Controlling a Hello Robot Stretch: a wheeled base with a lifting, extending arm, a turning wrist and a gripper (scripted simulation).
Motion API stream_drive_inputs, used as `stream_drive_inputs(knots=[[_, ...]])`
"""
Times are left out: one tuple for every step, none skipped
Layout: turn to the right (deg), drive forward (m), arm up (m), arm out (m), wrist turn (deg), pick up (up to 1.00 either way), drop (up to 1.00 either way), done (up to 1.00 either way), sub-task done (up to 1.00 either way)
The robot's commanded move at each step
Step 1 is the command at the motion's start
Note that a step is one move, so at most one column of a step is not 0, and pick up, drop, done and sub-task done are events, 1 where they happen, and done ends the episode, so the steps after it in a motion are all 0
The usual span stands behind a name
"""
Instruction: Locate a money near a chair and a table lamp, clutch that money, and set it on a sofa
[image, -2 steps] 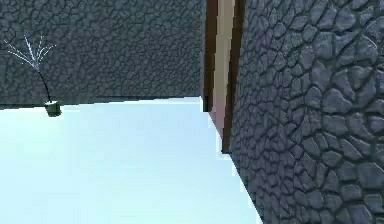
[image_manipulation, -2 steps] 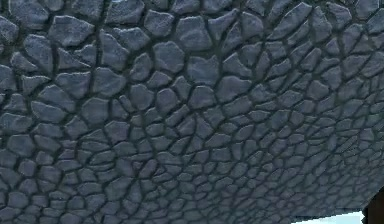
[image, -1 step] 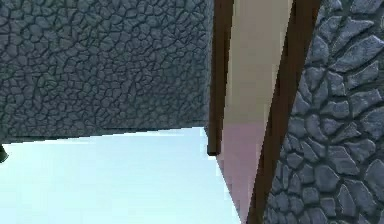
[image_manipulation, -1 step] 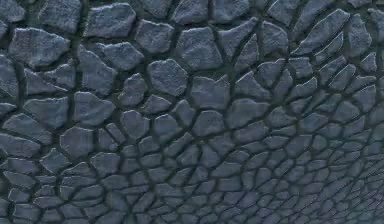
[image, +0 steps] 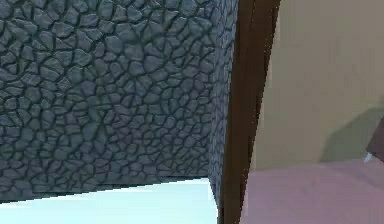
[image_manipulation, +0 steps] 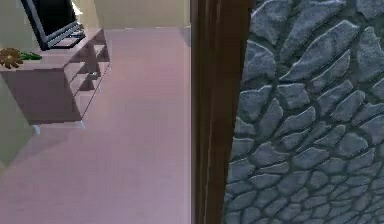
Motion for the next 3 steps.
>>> stream_drive_inputs(knots=[[42.0,0.0,0.0,0.0,0.0,0.0,0.0,0.0,0.0],[0.0,0.7,0.0,0.0,0.0,0.0,0.0,0.0,0.0],[45.0,0.0,0.0,0.0,0.0,0.0,0.0,0.0,0.0]])
